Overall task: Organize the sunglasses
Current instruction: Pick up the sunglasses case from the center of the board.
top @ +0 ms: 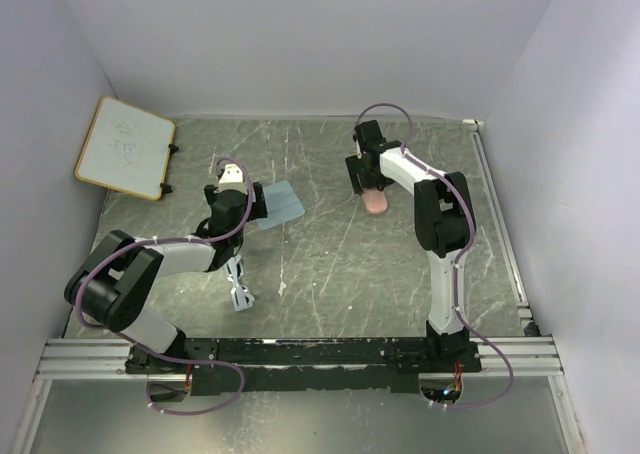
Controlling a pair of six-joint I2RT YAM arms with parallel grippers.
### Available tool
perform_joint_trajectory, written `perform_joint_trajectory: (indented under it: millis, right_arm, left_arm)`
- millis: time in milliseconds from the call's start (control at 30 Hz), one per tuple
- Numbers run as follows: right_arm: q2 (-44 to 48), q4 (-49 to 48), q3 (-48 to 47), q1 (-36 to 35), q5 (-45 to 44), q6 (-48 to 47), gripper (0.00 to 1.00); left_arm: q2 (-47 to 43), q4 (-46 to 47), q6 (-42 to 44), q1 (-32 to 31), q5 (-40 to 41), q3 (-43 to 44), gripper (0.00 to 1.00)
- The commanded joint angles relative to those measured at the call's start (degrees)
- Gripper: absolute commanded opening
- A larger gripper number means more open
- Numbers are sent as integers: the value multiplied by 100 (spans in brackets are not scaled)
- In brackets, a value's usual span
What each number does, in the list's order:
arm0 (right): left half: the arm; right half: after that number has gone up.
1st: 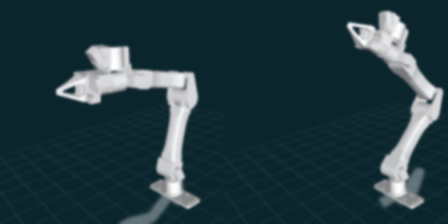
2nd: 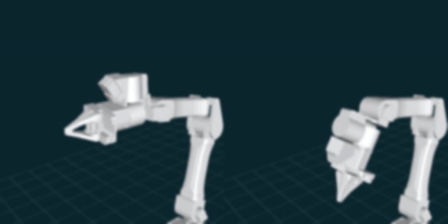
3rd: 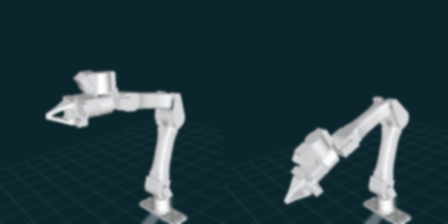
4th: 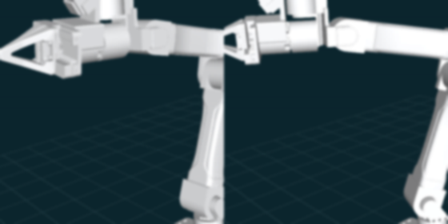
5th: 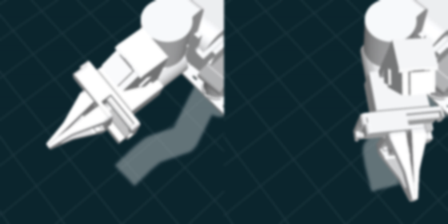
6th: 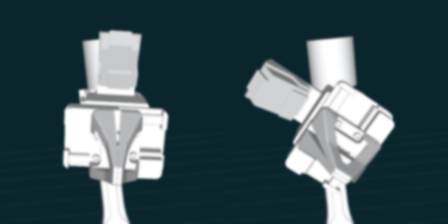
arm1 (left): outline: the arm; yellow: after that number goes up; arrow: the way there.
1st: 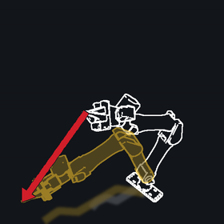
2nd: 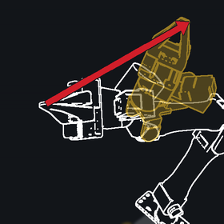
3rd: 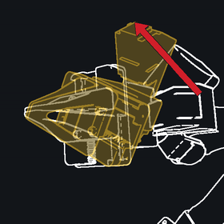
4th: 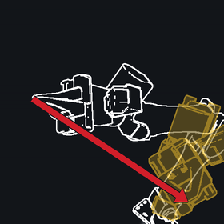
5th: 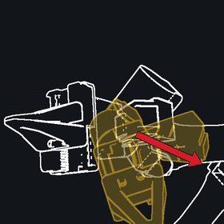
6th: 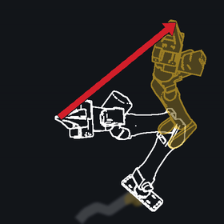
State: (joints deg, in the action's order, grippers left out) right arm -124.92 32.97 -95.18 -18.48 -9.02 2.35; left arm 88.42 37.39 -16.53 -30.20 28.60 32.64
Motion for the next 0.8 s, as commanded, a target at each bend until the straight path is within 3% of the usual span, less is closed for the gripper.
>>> perform_joint_trajectory:
  millis: [0,433,767]
  right_arm:
    - [-143,180,-102,-37,109,-31,67]
    - [-218,229,-122,-36,234,-59,67]
    - [-192,219,-119,-33,205,-33,54]
  left_arm:
    - [29,30,-41,36,-94,172,99]
    - [-4,23,-43,40,-76,163,99]
    - [-5,24,-53,44,-91,159,99]
